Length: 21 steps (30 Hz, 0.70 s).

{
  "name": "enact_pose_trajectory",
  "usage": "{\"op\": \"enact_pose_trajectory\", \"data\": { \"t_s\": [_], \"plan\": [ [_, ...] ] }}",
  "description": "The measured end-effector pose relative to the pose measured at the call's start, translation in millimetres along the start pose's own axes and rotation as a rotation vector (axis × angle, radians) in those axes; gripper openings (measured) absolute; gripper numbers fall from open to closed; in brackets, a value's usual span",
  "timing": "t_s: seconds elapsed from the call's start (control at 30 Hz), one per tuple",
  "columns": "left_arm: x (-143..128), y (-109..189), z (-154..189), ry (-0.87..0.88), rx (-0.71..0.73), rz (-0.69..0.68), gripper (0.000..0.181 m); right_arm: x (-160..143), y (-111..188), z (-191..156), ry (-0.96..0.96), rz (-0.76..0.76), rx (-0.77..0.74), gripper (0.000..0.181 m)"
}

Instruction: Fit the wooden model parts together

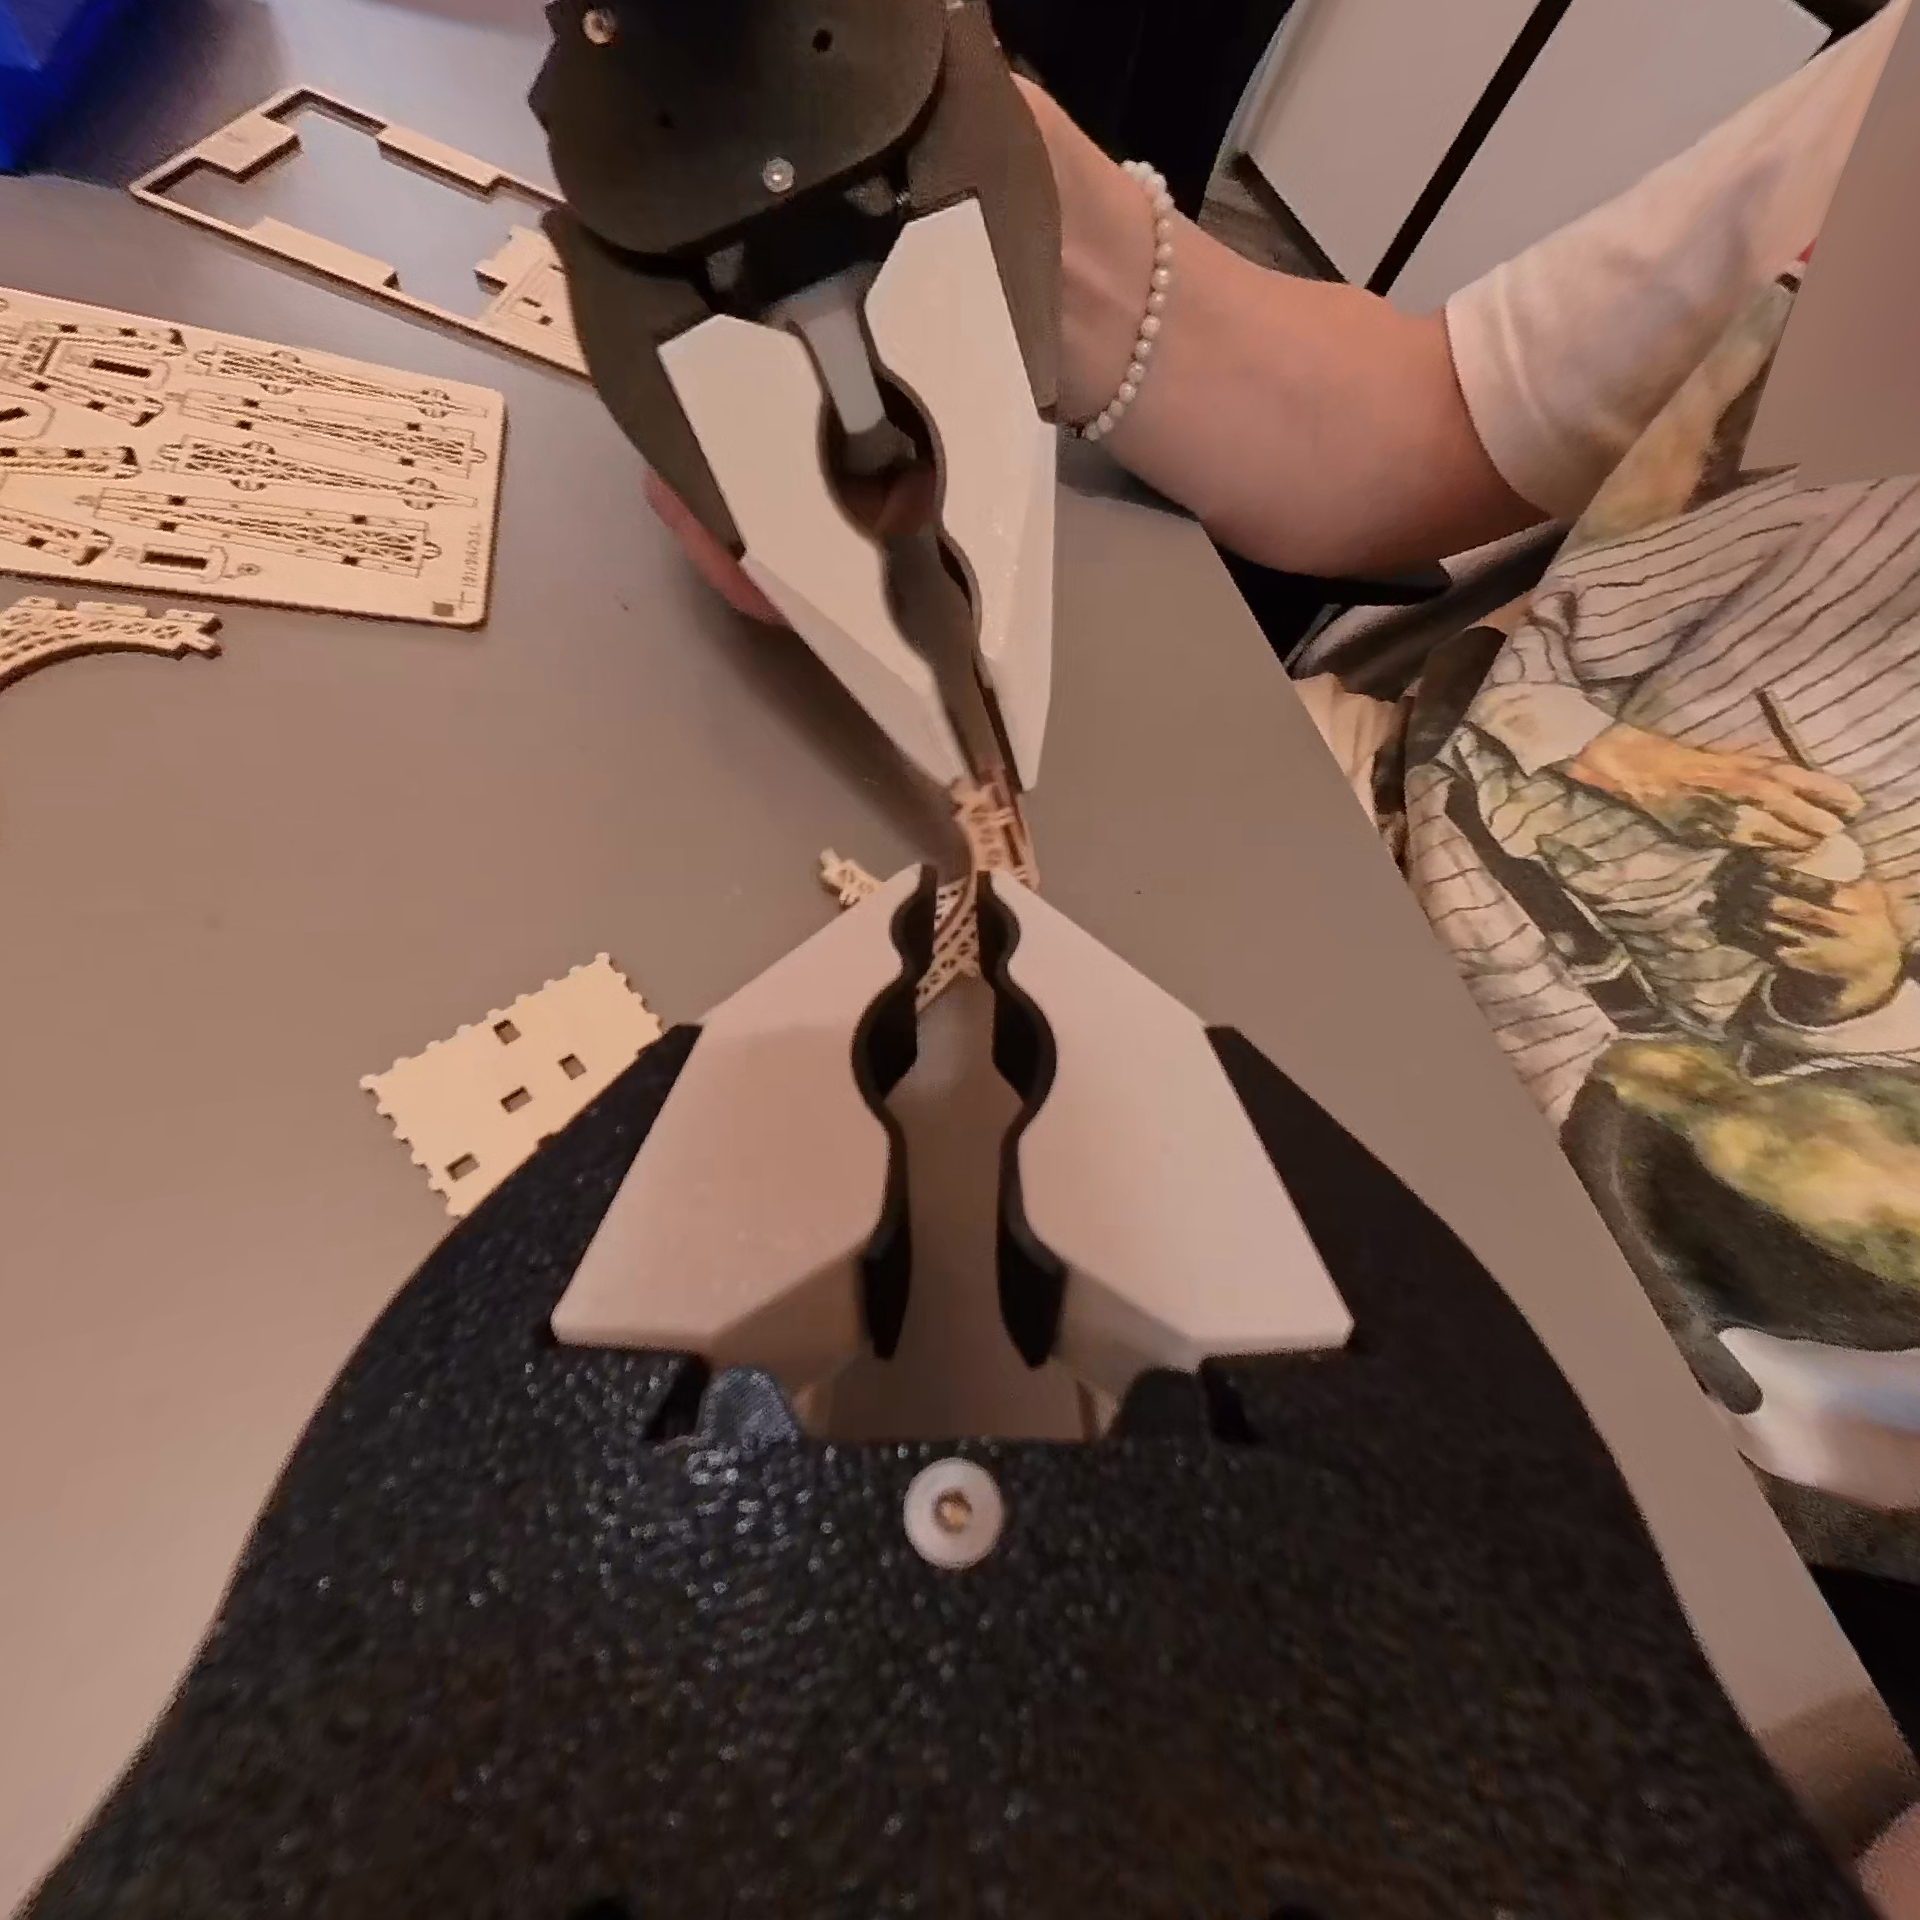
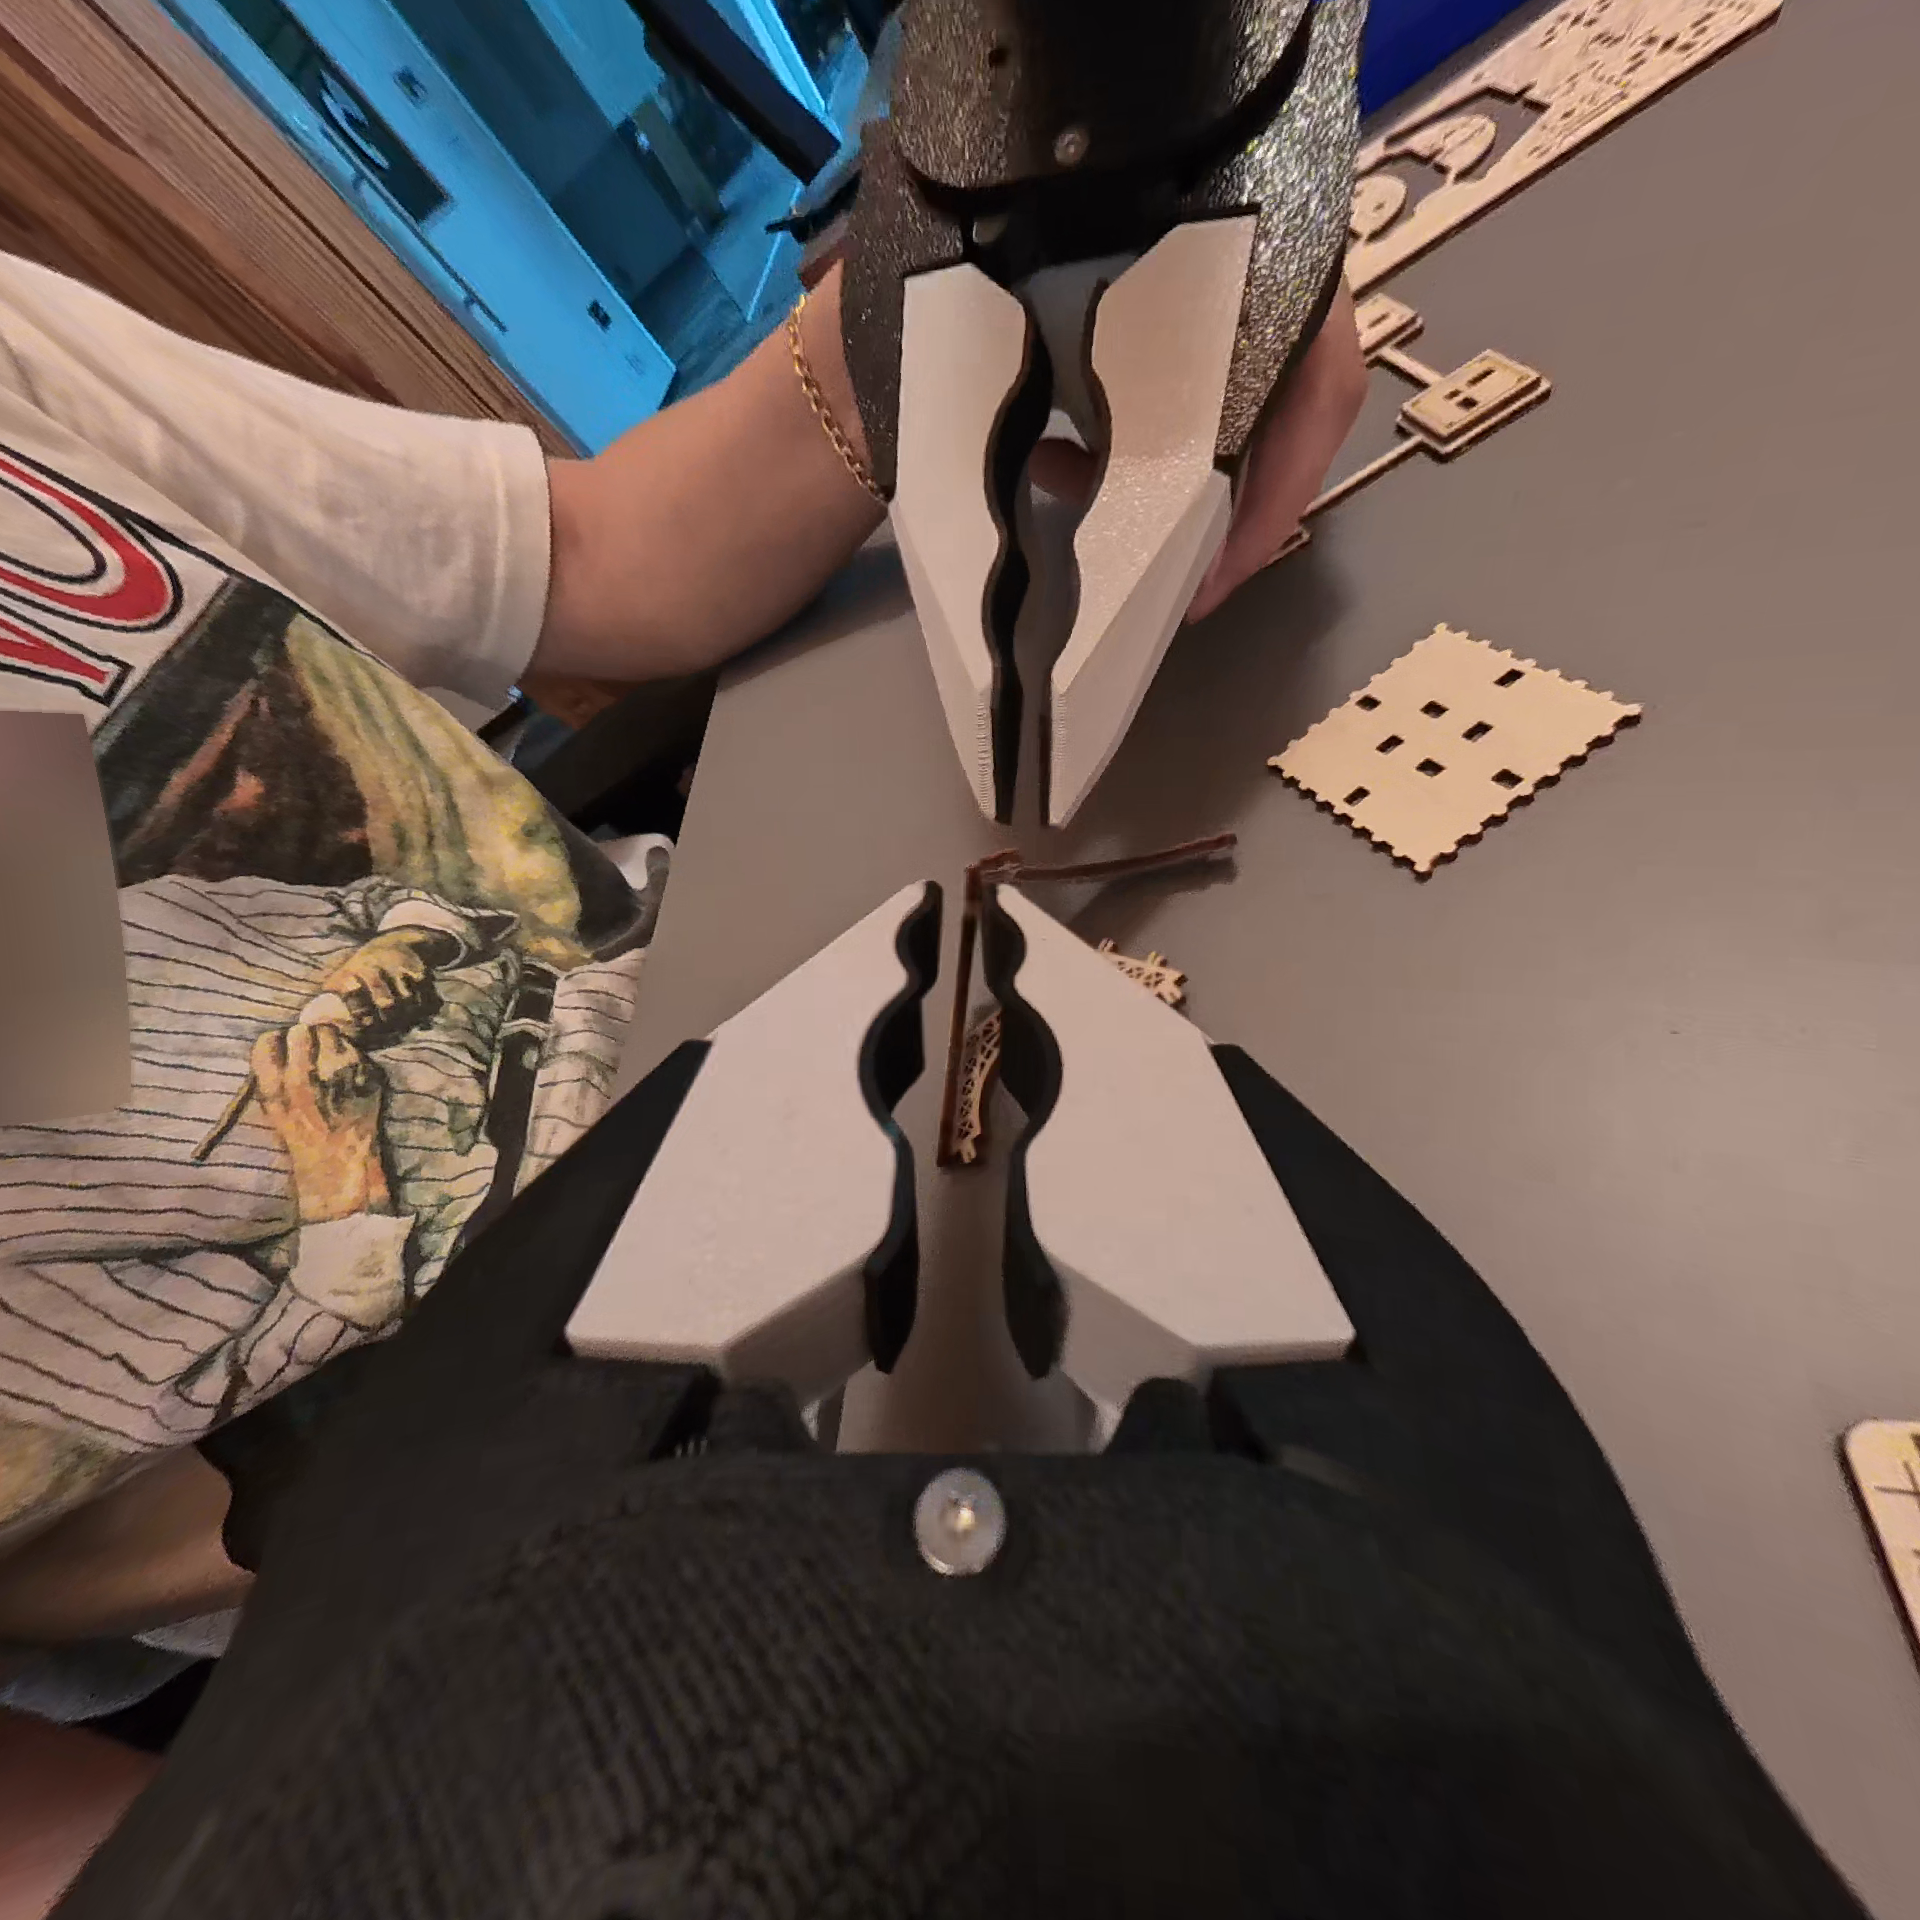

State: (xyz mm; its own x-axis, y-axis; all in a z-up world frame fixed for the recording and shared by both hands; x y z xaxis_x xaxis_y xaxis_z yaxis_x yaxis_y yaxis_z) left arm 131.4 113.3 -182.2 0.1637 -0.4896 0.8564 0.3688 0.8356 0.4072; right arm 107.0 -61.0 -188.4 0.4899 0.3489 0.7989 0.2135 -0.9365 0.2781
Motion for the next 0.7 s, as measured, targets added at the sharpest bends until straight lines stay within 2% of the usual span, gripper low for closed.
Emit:
{"op": "enact_pose_trajectory", "data": {
  "t_s": [0.1,0.27,0.4,0.47,0.57,0.7],
  "plan": [
    [0,0,-3,0.018,-0.032,0.011,0.004,0,1,-1,0.013,-0.003,0.000,0.001],
    [2,-4,-7,0.042,-0.117,0.010,0.008,-2,-2,-3,0.034,-0.045,-0.004,0.017],
    [5,-7,-12,0.040,-0.130,-0.010,0.006,-6,4,-6,0.068,-0.063,-0.018,0.024],
    [7,-9,-13,0.033,-0.147,-0.009,0.004,-6,8,-5,0.065,-0.049,-0.035,0.019],
    [7,-12,-15,0.035,-0.174,-0.032,0.001,-4,9,-3,0.051,-0.031,-0.040,0.001],
    [6,-12,-16,0.039,-0.199,-0.050,0.000,-4,7,-2,0.052,-0.040,-0.040,0.006]
  ]
}}
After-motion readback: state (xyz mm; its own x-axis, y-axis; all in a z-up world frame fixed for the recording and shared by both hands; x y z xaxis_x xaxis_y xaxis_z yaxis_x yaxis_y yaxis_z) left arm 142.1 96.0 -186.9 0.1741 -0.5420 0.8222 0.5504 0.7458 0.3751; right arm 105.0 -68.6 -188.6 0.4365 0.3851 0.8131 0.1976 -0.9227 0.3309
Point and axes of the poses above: each gripper's, where its closed fingertips meet, y back along the fingers, x out of its top, z = x × y across the jaws, the point moved 10 cm from there along y, back along the fingers, and after that the axes turned 3 degrees about z, right-handed, at the moved point
